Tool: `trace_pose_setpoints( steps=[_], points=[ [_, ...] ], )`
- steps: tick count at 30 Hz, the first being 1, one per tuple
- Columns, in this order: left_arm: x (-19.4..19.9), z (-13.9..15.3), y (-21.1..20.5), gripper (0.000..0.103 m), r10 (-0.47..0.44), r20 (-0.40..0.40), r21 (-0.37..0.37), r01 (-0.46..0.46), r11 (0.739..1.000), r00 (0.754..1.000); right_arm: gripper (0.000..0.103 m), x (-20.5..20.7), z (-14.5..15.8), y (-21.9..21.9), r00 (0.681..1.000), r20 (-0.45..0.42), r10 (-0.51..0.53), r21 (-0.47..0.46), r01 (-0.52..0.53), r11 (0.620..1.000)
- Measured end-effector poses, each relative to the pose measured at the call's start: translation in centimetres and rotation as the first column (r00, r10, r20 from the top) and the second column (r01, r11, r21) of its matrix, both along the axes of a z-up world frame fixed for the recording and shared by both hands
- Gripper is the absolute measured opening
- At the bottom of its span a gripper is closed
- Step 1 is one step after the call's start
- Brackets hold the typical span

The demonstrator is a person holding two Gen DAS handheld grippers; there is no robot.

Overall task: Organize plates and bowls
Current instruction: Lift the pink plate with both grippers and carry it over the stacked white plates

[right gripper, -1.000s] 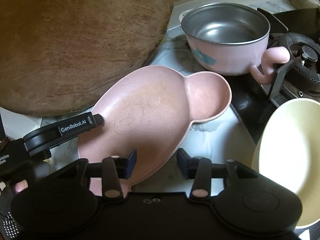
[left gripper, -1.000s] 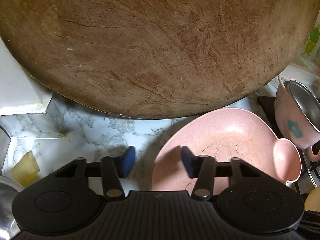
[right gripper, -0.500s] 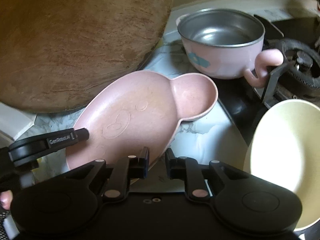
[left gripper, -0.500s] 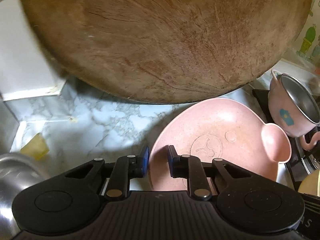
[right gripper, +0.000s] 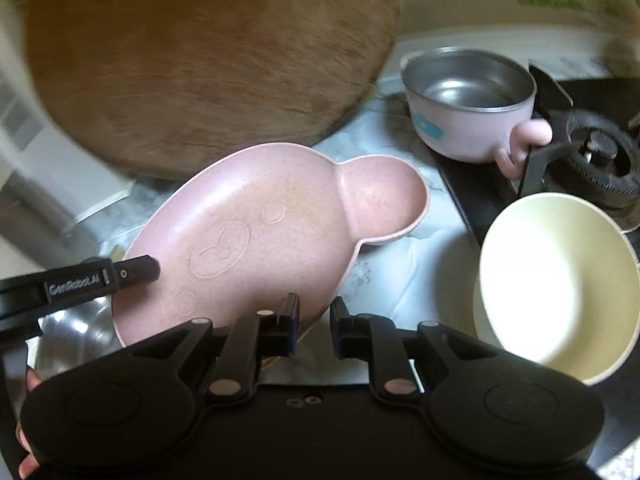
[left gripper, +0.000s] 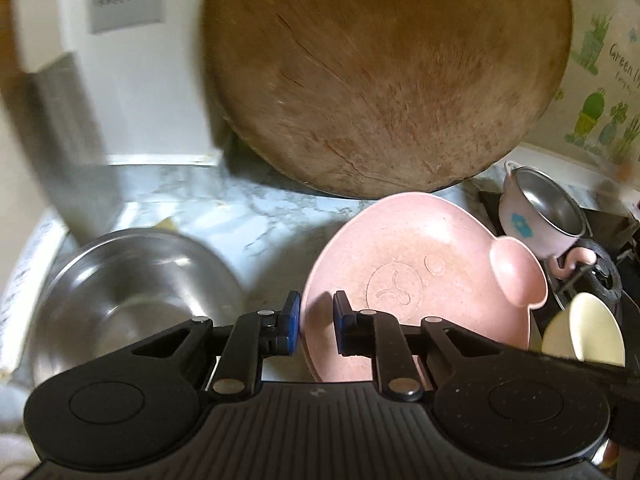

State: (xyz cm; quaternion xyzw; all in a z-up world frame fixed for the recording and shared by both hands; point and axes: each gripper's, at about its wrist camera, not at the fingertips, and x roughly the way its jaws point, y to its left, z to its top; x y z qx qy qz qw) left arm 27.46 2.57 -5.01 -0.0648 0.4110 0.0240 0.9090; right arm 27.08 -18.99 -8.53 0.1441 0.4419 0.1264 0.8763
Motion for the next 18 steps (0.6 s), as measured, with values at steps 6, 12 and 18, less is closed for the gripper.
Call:
trace_pose_setpoints(
  steps=[6, 12, 18],
  points=[
    [-6.7, 1.9, 2.4, 0.016, 0.072, 0.024, -0.010, -0.072, 0.997, 0.997, 0.017, -3.7, 2.9, 1.5, 0.992, 0.055, 0.111, -0.014, -0.110, 0.994],
    [-13.2, 3.1, 5.7, 0.016, 0.198, 0.037, -0.030, -0.197, 0.980, 0.980, 0.017, -7.1, 4.5, 4.9, 0.965, 0.087, 0.248, -0.027, -0.247, 0.969],
    [-19.2, 3.7, 9.4, 0.016, 0.303, 0.044, -0.046, -0.301, 0.952, 0.952, 0.017, -10.4, 5.3, 9.6, 0.923, 0.106, 0.369, -0.030, -0.368, 0.929]
  ],
)
